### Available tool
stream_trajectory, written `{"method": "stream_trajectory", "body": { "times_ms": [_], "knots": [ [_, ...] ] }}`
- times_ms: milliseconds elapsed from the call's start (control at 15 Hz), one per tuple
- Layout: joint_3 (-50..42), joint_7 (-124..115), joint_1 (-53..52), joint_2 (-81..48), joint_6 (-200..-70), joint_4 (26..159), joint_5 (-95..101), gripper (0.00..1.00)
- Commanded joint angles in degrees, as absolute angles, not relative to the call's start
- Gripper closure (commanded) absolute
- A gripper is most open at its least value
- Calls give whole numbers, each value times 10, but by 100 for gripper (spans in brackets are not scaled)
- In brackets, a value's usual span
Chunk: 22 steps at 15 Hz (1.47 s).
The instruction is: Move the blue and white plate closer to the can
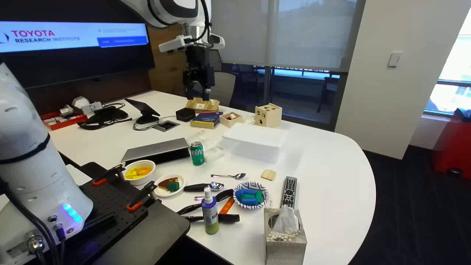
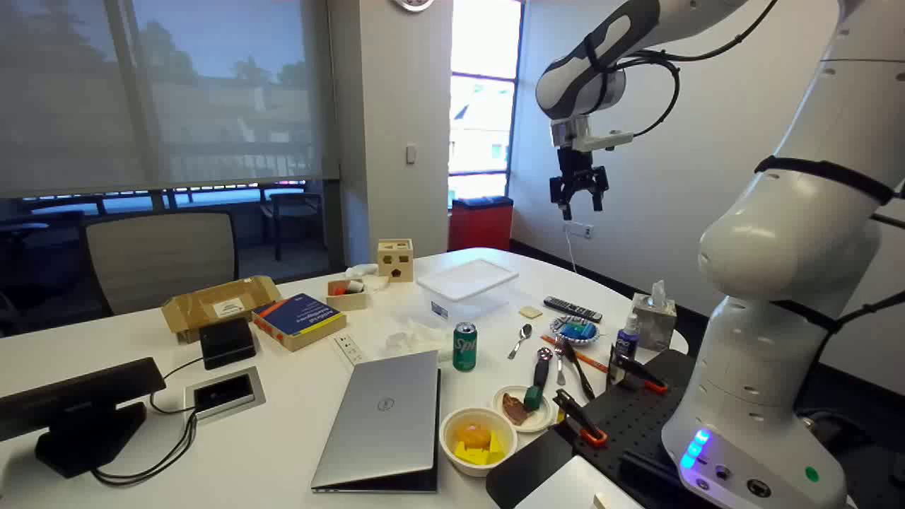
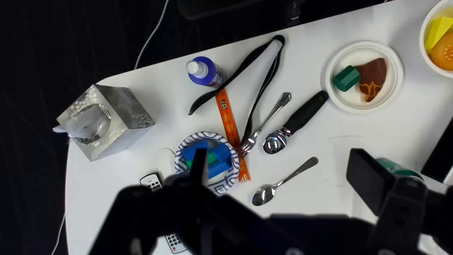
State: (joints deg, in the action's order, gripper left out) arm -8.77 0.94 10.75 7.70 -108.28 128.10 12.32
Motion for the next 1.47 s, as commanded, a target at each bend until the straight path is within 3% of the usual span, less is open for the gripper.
{"method": "stream_trajectory", "body": {
  "times_ms": [0, 600, 1000, 1400],
  "knots": [
    [-91, 9, 104, 77, -1082, 1280, 123, 0],
    [-106, -55, 111, -193, -1263, 1173, -19, 0],
    [-110, -143, 114, -429, -1255, 990, -56, 0],
    [-140, -243, 111, -555, -1226, 850, -53, 0]
  ]
}}
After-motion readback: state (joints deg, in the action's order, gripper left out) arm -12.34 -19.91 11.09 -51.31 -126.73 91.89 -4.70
